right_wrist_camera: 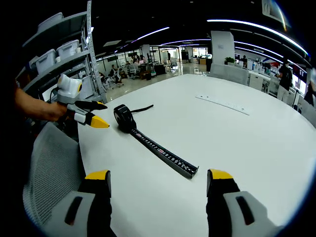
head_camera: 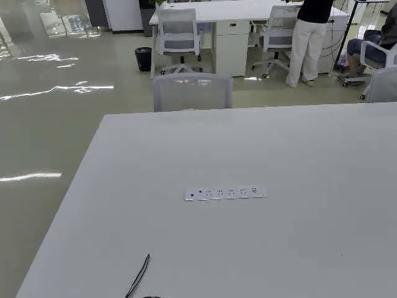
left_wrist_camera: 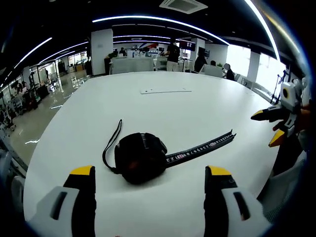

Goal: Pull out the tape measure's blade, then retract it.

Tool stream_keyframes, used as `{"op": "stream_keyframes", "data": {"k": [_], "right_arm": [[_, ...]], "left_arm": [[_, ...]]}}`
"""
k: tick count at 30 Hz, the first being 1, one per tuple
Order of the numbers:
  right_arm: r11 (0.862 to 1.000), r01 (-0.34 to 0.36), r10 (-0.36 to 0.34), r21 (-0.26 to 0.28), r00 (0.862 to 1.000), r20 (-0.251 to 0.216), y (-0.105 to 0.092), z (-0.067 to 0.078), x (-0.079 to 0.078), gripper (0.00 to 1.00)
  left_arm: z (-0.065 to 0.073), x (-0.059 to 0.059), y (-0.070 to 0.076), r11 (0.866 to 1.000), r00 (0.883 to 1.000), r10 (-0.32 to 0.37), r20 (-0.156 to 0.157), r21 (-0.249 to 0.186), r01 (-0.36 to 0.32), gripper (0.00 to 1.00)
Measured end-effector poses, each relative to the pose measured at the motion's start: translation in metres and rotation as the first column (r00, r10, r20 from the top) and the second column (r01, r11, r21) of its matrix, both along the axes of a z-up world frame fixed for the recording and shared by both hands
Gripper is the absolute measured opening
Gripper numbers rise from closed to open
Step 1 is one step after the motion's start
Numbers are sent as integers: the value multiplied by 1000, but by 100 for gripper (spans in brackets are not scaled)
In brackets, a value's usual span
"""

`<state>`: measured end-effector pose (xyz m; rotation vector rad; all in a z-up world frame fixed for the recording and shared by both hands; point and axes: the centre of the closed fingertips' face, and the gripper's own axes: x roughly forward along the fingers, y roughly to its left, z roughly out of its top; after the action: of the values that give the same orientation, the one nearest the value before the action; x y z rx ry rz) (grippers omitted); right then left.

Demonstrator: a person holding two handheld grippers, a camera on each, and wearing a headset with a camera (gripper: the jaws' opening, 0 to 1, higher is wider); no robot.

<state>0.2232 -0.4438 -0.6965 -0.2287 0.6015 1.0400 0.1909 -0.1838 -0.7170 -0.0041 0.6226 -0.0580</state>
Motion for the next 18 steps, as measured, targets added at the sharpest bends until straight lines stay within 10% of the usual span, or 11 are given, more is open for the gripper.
{"op": "stream_keyframes", "data": {"k": [18], "right_arm": [[973,-225,227,-42,973,49,0,-16,19,58]], "left_arm": [[-6,21,3,993,993,114,39,-8,-114,83]]}}
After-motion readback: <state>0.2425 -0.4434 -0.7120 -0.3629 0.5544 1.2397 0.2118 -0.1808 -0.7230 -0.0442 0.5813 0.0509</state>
